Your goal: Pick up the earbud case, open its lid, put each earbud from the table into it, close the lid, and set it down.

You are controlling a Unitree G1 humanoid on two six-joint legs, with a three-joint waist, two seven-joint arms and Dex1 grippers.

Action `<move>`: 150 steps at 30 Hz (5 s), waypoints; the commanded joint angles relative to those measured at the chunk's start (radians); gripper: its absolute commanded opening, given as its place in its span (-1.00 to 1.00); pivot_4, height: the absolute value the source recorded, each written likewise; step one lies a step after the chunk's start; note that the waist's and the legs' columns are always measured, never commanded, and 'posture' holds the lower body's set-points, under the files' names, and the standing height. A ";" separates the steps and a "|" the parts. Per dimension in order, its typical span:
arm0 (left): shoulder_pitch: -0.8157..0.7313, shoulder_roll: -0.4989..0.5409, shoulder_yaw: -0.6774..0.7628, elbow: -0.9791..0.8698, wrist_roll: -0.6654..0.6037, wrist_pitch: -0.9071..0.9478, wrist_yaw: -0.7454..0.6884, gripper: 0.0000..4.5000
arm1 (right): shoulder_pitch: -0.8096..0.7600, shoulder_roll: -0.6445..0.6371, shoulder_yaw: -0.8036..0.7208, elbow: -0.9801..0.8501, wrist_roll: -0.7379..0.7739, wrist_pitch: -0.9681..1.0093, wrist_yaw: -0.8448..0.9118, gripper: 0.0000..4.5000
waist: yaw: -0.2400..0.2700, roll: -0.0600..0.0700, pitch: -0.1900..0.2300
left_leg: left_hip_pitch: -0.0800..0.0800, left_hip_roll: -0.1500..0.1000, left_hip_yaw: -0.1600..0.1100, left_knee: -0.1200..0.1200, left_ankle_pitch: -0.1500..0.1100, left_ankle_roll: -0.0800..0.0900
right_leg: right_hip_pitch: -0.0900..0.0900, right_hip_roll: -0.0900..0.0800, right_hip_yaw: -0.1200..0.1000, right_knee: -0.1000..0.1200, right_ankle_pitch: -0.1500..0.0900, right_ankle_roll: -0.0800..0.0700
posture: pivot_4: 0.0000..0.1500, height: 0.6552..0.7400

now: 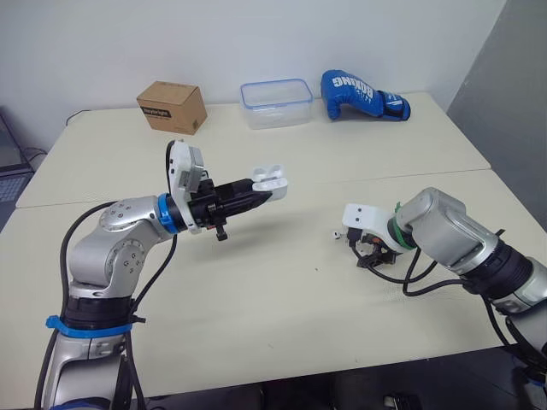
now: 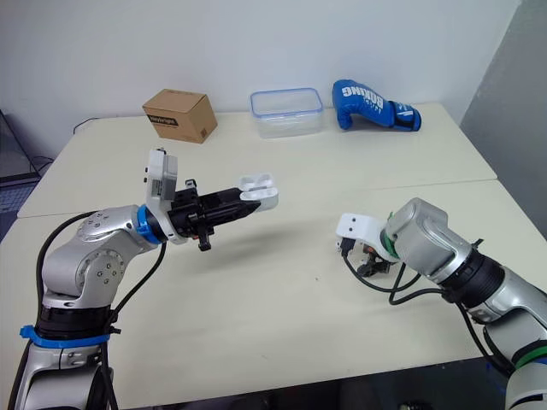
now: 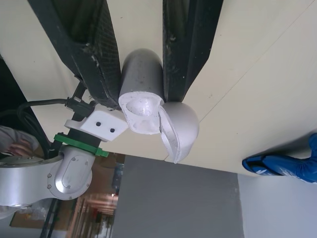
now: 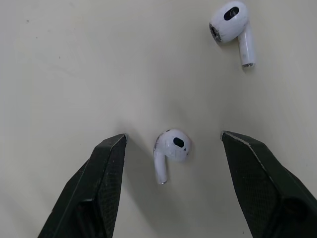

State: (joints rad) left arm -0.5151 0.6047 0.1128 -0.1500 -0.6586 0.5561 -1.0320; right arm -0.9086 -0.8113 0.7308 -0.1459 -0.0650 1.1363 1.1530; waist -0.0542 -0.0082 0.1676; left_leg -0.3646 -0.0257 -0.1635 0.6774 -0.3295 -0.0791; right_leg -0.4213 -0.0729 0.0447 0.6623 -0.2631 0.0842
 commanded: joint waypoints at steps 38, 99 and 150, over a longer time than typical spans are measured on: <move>-0.009 -0.002 0.002 -0.021 0.012 -0.030 0.003 -0.65 | -0.010 -0.087 0.051 -0.131 -0.018 -0.146 0.084 -0.82 | -0.001 0.000 0.000 | 0.000 0.000 0.000 0.000 0.000 0.000 | 0.000 0.000 0.000 0.000 0.000 0.000 | 1.00 1.00; -0.003 0.013 -0.007 -0.036 0.003 -0.021 0.014 -0.65 | 0.125 -0.052 -0.109 -0.091 -0.008 -0.170 0.073 -0.33 | 0.004 0.000 0.000 | 0.000 0.000 0.000 0.000 0.000 0.000 | 0.001 0.000 0.000 0.000 0.000 0.000 | 1.00 1.00; -0.140 -0.265 -0.053 0.209 0.181 -0.255 0.227 -0.65 | -0.046 1.042 -1.239 -0.358 0.469 0.393 -0.784 -0.82 | -0.012 0.003 -0.002 | 0.000 -0.001 0.000 -0.001 0.001 -0.001 | -0.002 -0.001 0.001 0.004 0.000 0.000 | 1.00 1.00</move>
State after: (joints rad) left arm -0.6342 0.3439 0.0601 0.0715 -0.4800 0.3083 -0.8144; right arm -0.9977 0.1437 -0.5523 -0.4780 0.3683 1.5692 0.3705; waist -0.0658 -0.0057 0.1660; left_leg -0.3641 -0.0268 -0.1639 0.6763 -0.3287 -0.0806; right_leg -0.4235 -0.0735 0.0456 0.6658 -0.2629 0.0838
